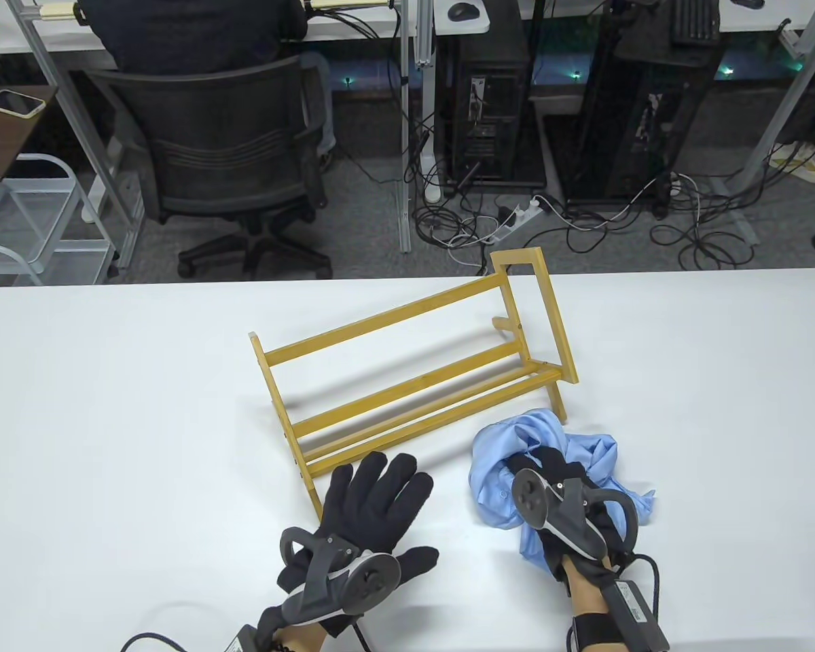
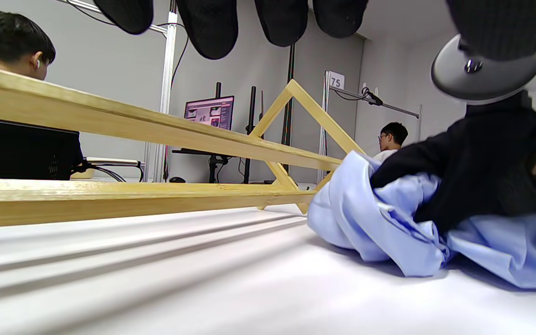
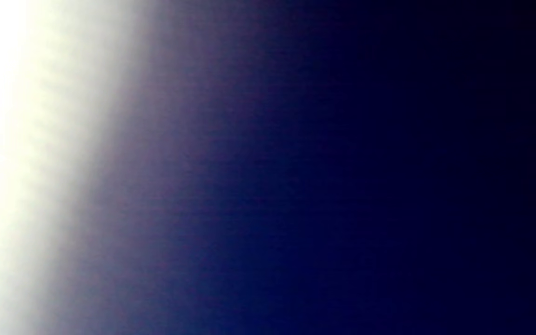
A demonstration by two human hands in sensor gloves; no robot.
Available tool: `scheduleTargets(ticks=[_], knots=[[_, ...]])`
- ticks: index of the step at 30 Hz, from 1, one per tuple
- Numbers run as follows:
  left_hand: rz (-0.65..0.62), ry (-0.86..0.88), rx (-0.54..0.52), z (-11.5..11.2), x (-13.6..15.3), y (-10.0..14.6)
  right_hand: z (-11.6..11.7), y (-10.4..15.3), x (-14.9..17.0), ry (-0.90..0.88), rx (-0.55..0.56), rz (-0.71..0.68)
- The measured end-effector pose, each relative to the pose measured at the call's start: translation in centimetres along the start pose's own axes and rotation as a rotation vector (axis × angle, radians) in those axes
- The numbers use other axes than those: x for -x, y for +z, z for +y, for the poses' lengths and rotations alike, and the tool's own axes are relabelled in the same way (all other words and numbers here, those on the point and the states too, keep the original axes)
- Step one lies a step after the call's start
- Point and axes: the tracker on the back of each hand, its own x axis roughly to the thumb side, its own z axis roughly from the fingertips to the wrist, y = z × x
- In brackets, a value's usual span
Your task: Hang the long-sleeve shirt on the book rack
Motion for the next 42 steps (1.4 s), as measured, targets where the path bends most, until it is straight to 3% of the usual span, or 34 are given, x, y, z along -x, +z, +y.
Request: scheduleTargets(ticks=[16, 28, 42], knots=[[0.004, -0.003, 0.017, -0.1, 0.1, 0.0, -11.0, 0.6, 1.7, -0.052, 0.188, 0.036], [-0.005, -0.006, 0.014, -0.1, 0.0, 0.0, -12.1, -0.5, 0.1, -0.035, 0.206, 0.019], [-0.007, 0.005, 0.02, -0.2, 0.0, -0.2, -14.0, -4.7, -2.4, -0.039, 0.245, -0.003]])
